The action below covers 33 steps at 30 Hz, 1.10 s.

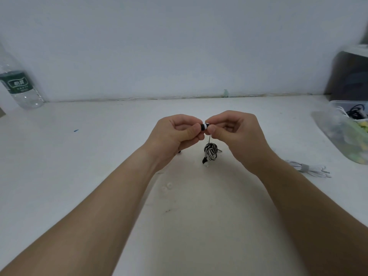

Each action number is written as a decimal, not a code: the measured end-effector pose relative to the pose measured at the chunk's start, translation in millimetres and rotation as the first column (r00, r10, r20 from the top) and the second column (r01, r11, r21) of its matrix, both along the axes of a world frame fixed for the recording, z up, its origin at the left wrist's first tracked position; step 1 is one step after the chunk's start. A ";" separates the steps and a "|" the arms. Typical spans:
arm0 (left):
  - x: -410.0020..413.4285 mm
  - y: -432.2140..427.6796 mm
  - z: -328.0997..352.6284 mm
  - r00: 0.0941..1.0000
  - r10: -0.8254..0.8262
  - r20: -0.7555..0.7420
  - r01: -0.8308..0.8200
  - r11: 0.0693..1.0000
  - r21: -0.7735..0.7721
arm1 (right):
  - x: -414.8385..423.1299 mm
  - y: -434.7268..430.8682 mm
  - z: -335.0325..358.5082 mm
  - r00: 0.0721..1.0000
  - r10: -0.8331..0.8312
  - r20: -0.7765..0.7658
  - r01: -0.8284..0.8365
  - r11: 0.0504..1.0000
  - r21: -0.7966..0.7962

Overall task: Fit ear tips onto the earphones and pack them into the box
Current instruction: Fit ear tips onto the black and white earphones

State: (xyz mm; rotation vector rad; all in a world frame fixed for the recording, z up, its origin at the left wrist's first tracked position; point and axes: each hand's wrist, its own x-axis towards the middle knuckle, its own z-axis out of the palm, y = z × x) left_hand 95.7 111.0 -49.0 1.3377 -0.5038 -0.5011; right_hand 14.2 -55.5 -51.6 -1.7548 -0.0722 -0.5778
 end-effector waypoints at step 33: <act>26.9 26.2 -1.8 0.798 -0.214 0.563 -0.336 0.618 0.711 | 28.5 9.0 -15.6 0.905 -0.332 -0.265 0.205 0.887 -0.413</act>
